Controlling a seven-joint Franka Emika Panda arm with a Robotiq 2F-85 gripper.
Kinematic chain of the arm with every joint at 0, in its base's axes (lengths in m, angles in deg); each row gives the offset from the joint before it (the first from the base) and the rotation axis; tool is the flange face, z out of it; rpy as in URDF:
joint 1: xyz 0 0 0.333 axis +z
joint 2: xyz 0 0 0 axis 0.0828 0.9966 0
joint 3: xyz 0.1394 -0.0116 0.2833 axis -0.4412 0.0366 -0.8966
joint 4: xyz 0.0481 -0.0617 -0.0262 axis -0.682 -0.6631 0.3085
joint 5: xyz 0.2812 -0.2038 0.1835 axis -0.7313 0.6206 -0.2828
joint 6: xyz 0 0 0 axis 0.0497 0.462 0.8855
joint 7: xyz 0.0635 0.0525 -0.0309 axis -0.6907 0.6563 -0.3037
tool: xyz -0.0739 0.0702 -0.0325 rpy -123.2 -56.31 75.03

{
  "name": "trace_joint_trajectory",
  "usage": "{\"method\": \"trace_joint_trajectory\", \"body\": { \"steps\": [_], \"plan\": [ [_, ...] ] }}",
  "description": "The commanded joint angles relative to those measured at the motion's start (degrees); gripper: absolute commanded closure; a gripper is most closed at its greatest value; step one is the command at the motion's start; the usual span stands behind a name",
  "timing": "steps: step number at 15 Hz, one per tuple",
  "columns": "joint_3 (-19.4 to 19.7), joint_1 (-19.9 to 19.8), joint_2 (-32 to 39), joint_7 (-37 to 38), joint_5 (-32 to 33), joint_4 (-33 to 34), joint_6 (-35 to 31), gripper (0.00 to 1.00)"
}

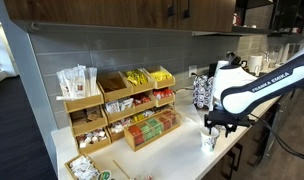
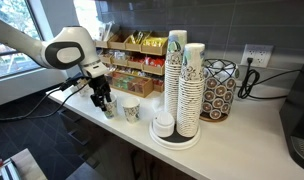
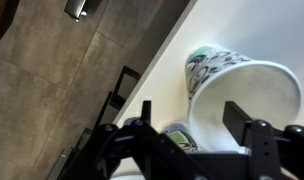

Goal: Pick up the paper cup to the left and put it in the paper cup to the right, turn both paper cups upside down and stack them on the left stack of upside down paper cups

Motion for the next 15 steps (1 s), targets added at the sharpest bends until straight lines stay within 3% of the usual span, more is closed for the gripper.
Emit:
{"method": "trace_joint_trajectory", "body": {
  "steps": [1,6,9,15],
  "plan": [
    [1.96,1.53,1.09,2.56,0.55,-0.47,-2.09,0.56],
    [3.57,3.04,-0.40,1.32,-1.57,-1.20,-2.64,0.94],
    [4.44,4.09,-3.38,-0.09,-2.99,-2.00,-1.21,1.00],
    [3.95,5.01,-14.18,-2.22,-2.77,-2.99,8.29,0.96]
  ]
}}
